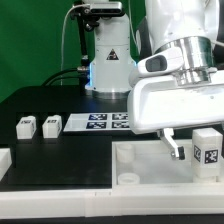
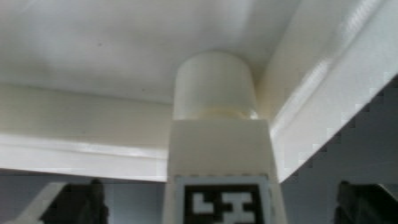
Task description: Assemble one leg
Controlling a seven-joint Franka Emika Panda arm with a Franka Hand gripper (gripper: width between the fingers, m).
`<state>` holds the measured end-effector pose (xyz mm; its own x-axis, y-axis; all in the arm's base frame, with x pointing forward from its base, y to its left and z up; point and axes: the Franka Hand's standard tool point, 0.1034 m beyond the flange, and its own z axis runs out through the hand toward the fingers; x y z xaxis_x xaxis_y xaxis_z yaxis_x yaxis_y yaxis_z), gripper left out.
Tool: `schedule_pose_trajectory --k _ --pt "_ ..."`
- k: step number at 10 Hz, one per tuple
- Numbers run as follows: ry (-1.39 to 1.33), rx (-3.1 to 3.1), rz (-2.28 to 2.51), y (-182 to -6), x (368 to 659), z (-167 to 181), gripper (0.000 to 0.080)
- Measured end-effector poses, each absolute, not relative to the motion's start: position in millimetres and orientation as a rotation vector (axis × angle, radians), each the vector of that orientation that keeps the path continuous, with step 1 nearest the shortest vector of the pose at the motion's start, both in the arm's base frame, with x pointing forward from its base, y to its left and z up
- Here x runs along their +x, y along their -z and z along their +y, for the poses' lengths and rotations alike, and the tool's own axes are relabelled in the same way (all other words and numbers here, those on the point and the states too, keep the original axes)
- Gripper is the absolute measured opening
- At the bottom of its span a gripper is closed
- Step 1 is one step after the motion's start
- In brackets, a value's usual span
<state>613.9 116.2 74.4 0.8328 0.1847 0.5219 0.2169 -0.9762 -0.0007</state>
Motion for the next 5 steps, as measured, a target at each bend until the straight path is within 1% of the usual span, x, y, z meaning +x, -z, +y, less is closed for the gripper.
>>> schedule_pose_trajectory --k 2,3,4,5 --pt "0.728 -2.967 -0.332 -99.1 619.9 116.7 0.0649" --pt "0.746 -2.964 -0.329 -104.5 625.8 115.7 0.0649" --pt "0.727 -2.971 -0.329 -103.0 627.5 112.5 0.0649" --pt "0.542 -2.996 -0.326 -96.5 622.7 114.1 0.0649"
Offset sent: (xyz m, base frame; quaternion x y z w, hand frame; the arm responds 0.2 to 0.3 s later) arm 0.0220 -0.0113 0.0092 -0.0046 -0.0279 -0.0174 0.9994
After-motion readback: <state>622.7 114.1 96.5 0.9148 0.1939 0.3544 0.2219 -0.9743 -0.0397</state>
